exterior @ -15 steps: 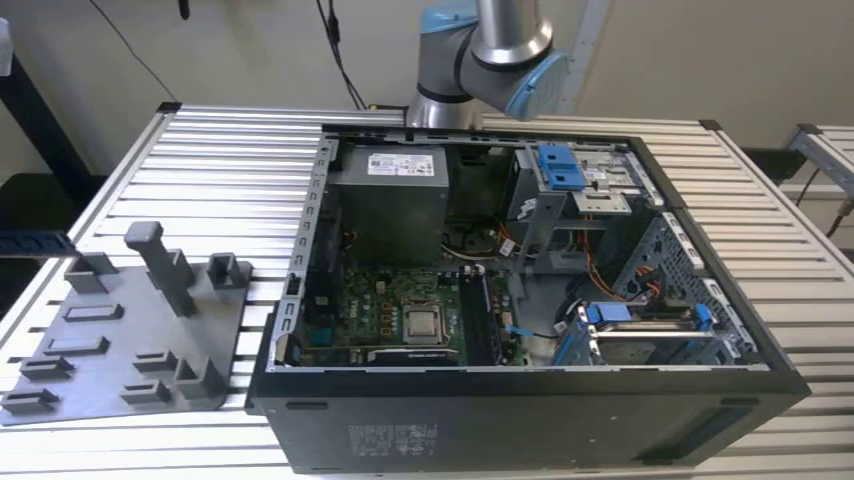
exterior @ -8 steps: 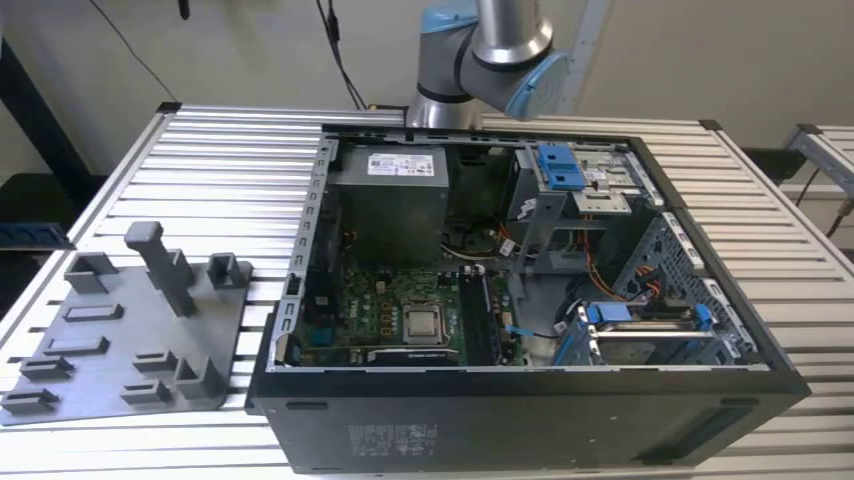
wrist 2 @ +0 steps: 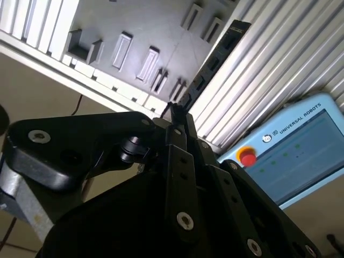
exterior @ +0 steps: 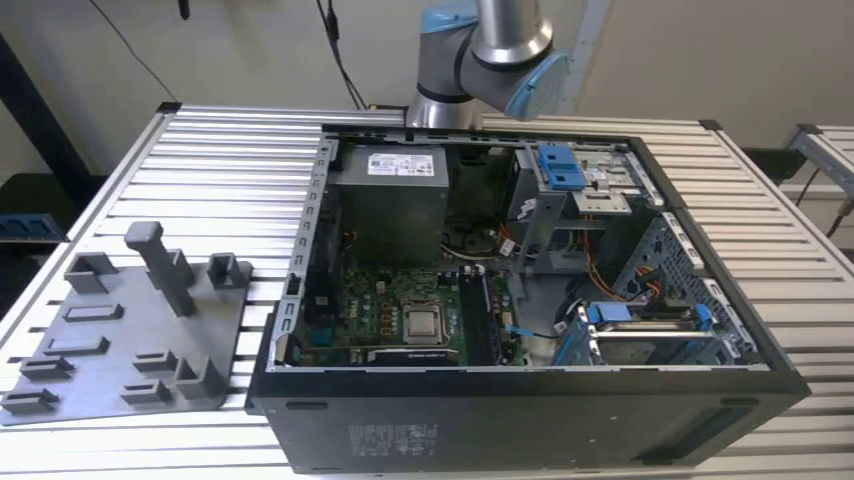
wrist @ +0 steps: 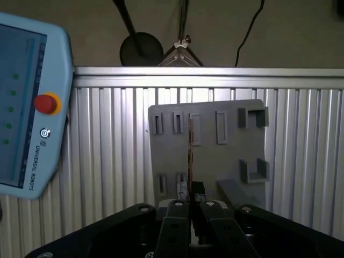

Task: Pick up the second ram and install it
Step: 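Pick up the second ram and move it above second insertion slot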

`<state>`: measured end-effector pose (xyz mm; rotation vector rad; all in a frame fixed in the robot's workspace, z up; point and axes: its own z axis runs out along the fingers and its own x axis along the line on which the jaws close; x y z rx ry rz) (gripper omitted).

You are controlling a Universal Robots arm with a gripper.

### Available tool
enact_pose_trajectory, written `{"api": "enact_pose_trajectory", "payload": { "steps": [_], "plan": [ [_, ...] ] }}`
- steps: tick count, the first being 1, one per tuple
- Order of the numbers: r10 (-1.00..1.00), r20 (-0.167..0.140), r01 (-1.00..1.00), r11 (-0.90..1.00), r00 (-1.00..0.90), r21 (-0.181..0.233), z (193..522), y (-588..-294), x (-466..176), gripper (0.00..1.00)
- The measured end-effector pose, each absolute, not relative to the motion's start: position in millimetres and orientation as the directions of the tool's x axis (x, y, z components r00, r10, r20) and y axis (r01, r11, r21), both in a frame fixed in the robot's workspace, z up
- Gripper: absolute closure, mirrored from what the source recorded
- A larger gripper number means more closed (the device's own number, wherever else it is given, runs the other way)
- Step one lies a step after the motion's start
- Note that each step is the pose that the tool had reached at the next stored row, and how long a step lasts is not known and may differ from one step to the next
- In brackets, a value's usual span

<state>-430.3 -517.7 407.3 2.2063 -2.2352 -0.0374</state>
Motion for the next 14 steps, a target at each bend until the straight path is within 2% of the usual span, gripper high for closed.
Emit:
{"api": "enact_pose_trajectory", "payload": {
  "steps": [14],
  "plan": [
    [-1.0, -0.016, -1.0, 0.014, -0.014, 0.018, 418.4, -517.7, -427.5, 0.86]
  ]
}}
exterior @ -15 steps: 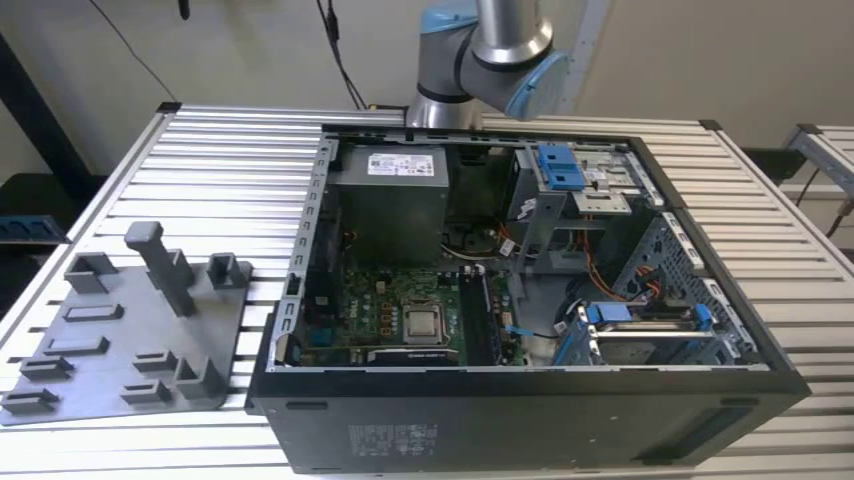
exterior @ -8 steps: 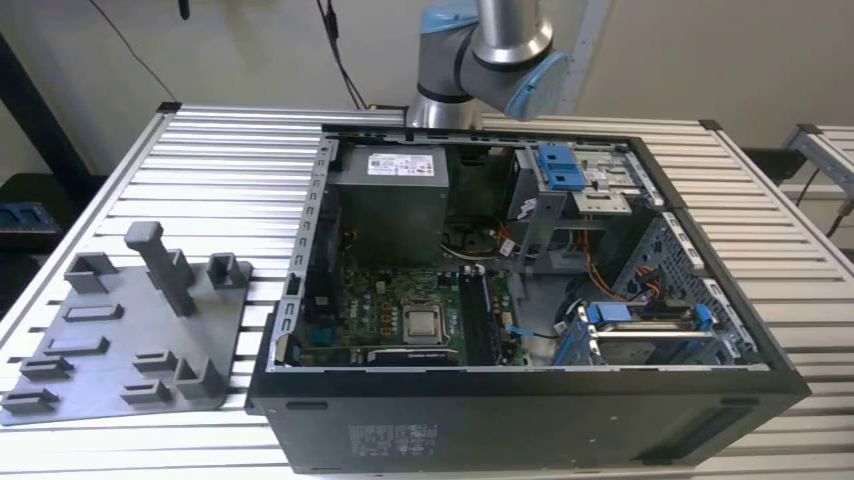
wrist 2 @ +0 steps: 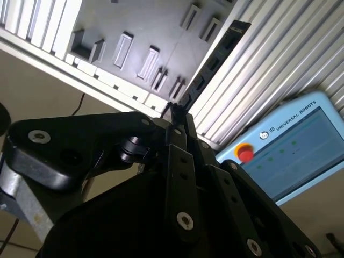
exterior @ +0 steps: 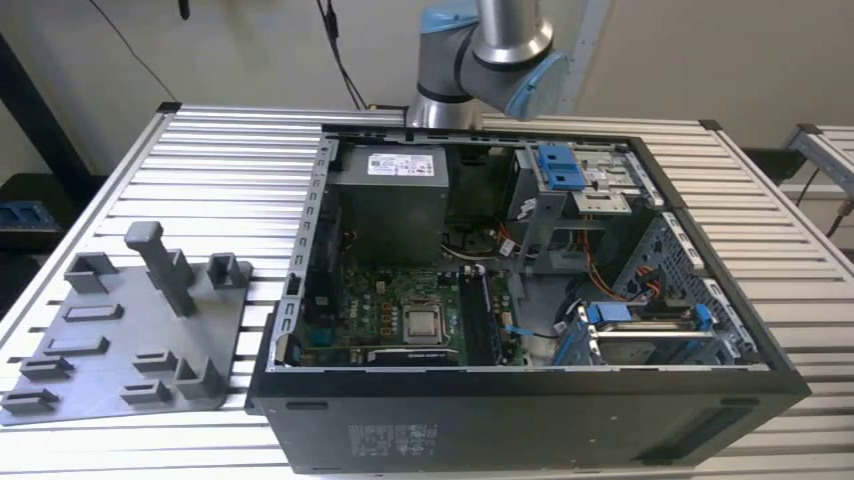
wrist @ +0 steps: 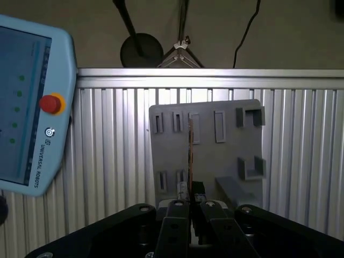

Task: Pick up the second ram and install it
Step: 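Pick up the second ram and move it above second insertion slot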

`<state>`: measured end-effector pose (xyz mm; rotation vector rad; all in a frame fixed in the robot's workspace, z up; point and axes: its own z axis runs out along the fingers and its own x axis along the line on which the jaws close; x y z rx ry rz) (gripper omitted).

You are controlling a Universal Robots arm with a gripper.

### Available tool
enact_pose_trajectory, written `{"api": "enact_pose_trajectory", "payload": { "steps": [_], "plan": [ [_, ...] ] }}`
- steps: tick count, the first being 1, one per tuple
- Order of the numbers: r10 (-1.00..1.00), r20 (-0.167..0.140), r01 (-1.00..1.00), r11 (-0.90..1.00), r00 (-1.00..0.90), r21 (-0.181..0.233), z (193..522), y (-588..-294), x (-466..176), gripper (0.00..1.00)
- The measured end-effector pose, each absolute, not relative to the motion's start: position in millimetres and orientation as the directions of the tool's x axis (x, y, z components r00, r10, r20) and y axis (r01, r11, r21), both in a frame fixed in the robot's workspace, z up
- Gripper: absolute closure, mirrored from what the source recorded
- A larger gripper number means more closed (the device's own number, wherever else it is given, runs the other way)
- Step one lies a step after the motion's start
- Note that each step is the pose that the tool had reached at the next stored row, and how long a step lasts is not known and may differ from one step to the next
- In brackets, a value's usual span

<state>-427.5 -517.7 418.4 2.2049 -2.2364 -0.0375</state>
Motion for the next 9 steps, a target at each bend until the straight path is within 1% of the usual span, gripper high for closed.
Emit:
{"api": "enact_pose_trajectory", "payload": {
  "steps": [9],
  "plan": [
    [-1.0, -0.016, -1.0, 0.014, -0.014, 0.018, 418.3, -517.8, -407.6, 0.86]
  ]
}}
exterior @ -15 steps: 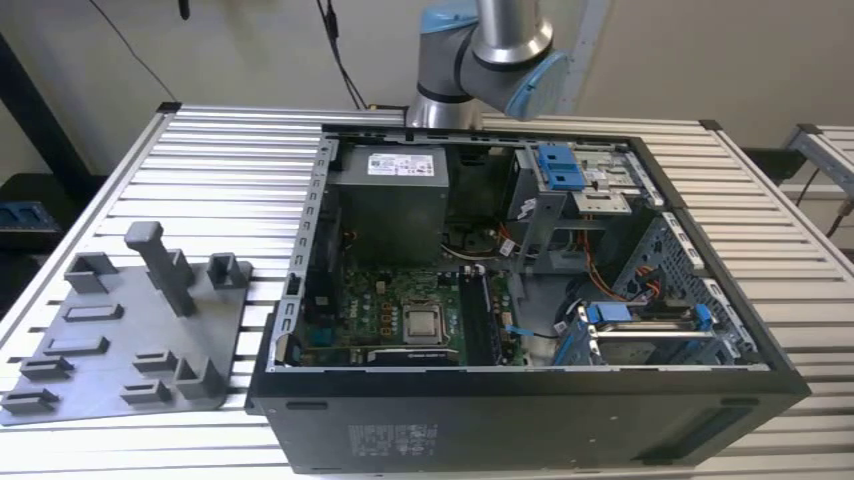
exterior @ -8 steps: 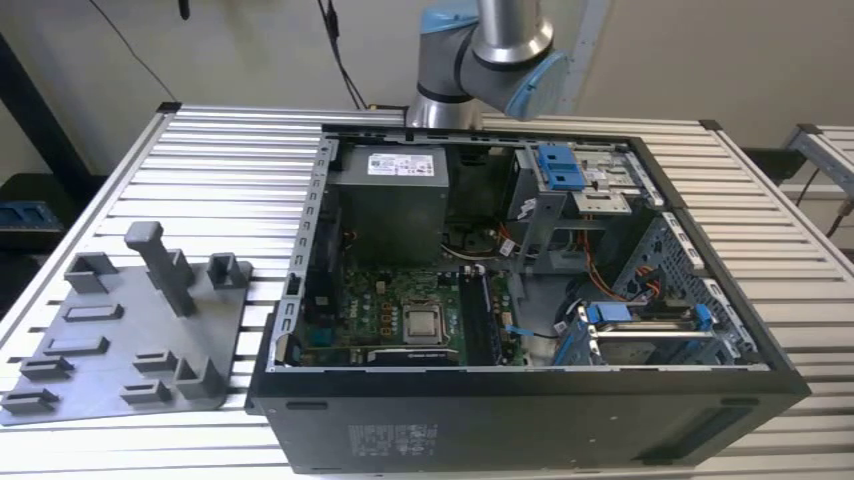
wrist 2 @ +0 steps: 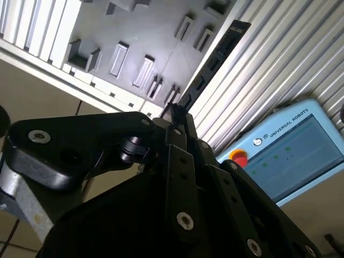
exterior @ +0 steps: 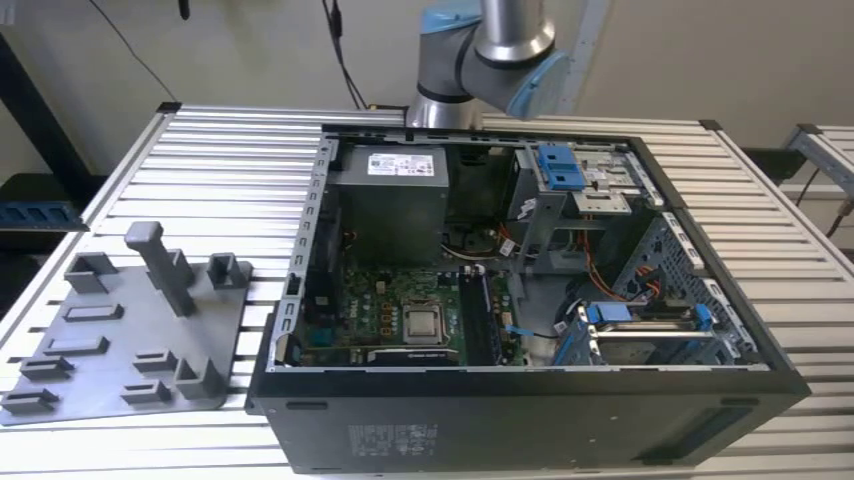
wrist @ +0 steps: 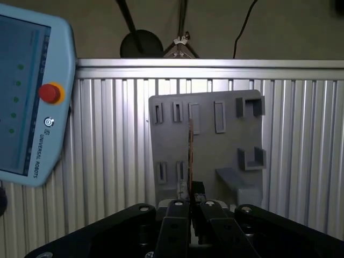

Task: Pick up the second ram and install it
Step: 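Pick up the second ram and move it above second insertion slot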

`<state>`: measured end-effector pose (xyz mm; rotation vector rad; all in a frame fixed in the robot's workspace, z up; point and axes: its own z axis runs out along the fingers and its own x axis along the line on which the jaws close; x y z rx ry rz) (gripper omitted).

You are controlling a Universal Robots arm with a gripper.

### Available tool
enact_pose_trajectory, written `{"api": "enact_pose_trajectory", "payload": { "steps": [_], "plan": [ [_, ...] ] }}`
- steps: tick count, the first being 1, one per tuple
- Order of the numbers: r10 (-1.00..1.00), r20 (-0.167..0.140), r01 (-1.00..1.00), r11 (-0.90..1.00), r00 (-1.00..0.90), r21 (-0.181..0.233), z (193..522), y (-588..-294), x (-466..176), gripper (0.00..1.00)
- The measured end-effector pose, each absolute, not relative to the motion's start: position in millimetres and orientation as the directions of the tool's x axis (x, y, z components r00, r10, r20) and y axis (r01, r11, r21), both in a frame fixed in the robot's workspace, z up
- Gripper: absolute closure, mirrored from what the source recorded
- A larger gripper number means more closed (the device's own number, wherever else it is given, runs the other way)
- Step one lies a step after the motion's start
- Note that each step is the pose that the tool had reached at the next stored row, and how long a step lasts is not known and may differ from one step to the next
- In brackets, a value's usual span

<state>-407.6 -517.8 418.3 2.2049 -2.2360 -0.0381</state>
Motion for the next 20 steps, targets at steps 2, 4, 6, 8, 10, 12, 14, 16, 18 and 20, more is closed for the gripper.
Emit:
{"api": "enact_pose_trajectory", "payload": {
  "steps": [2, 4, 6, 8, 10, 12, 14, 16, 18, 20],
  "plan": [
    [-1.0, -0.016, -1.0, 0.014, -0.014, 0.018, 418.3, -517.7, -402.1, 0.86],
    [-1.0, -0.016, -1.0, 0.014, -0.014, 0.018, 418.3, -517.7, -396.8, 0.86],
    [-1.0, -0.016, -1.0, 0.014, -0.014, 0.018, 418.3, -517.7, -392.3, 0.86],
    [-1.0, -0.016, -1.0, 0.014, -0.014, 0.018, 418.3, -517.7, -388.1, 0.86],
    [-1.0, -0.016, -1.0, 0.014, -0.014, 0.018, 418.3, -517.7, -384.4, 0.86],
    [-1.0, -0.016, -1.0, 0.014, -0.014, 0.018, 418.3, -517.7, -381.0, 0.86],
    [-1.0, -0.016, -1.0, 0.014, -0.014, 0.018, 418.3, -517.7, -377.7, 0.86],
    [-1.0, -0.016, -1.0, 0.014, -0.014, 0.018, 418.3, -517.7, -375.2, 0.86],
    [-1.0, -0.016, -1.0, 0.014, -0.014, 0.018, 418.3, -517.7, -372.6, 0.86],
    [-1.0, -0.016, -1.0, 0.014, -0.014, 0.018, 418.3, -517.7, -370.5, 0.86]
  ]
}}
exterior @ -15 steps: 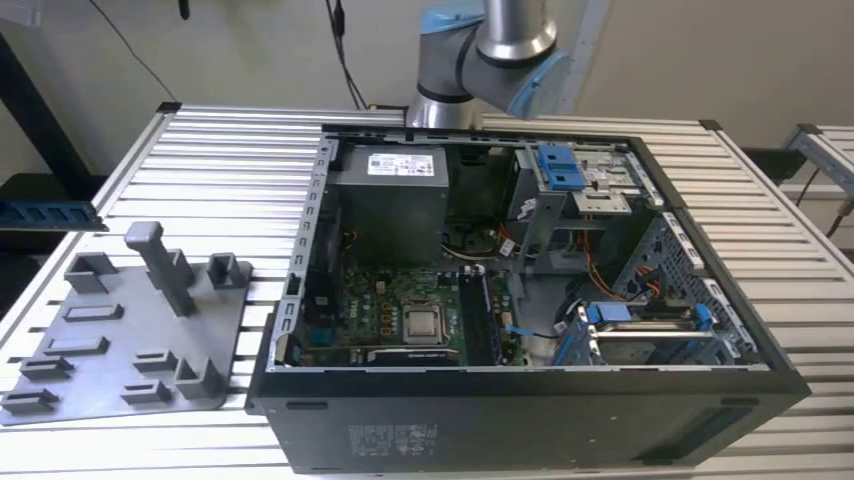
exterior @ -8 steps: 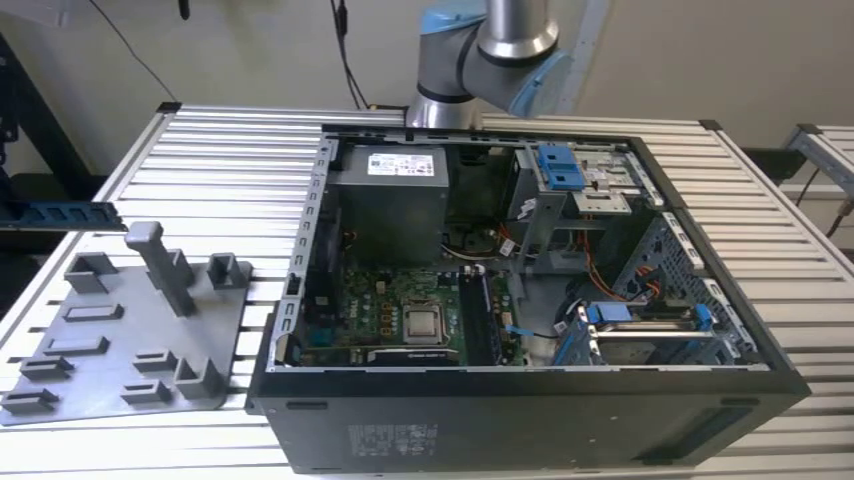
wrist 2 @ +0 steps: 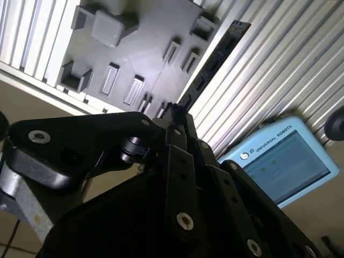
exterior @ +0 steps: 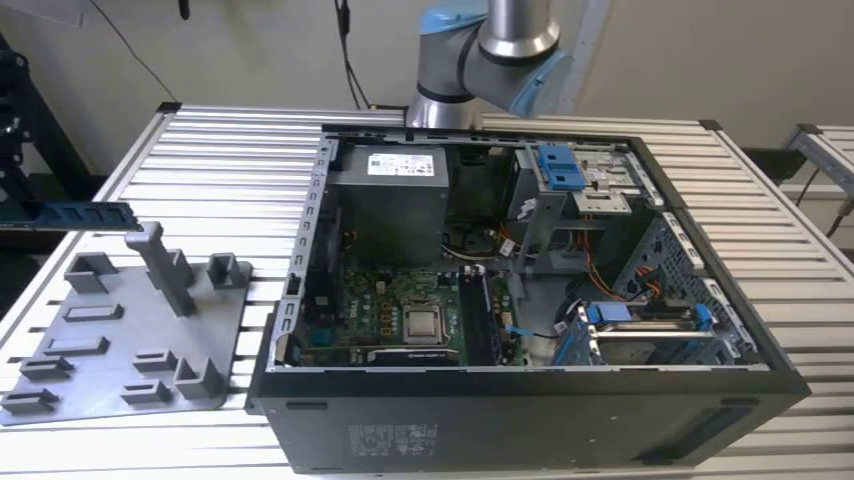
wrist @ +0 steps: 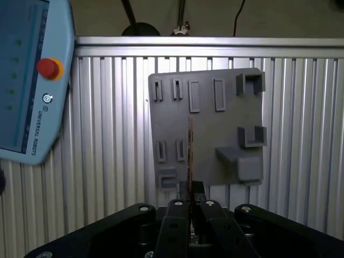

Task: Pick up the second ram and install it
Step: 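Pick up the second ram and move it above second insertion slot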

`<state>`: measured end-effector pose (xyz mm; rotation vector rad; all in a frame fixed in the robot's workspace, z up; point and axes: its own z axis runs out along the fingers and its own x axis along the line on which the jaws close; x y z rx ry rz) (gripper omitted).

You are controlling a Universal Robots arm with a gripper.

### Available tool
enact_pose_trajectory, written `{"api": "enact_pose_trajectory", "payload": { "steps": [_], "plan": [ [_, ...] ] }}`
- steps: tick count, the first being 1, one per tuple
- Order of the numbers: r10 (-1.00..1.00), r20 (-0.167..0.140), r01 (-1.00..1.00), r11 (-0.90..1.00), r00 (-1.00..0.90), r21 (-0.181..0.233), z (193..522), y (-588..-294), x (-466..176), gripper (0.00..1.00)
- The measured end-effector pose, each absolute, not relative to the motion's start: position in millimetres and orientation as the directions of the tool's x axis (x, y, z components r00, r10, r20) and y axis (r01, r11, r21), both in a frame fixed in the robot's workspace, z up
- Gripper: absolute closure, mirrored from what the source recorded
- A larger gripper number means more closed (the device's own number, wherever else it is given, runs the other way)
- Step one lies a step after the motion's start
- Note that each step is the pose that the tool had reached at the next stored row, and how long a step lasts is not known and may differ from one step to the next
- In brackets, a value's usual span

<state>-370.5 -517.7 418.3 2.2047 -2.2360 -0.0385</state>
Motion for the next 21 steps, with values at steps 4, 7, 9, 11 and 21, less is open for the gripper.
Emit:
{"api": "enact_pose_trajectory", "payload": {
  "steps": [4, 7, 9, 11, 21],
  "plan": [
    [-1.0, -0.016, -1.0, 0.014, -0.014, 0.018, 418.3, -517.7, -366.5, 0.86],
    [-1.0, -0.016, -1.0, 0.014, -0.014, 0.018, 418.3, -517.7, -363.7, 0.86],
    [-1.0, -0.016, -1.0, 0.014, -0.014, 0.018, 418.2, -517.7, -361.9, 0.86],
    [-1.0, -0.016, -1.0, 0.014, -0.014, 0.018, 418.3, -517.7, -360.0, 0.86],
    [-1.0, -0.016, -1.0, 0.014, -0.014, 0.018, 418.3, -517.7, -352.4, 0.86]
  ]
}}
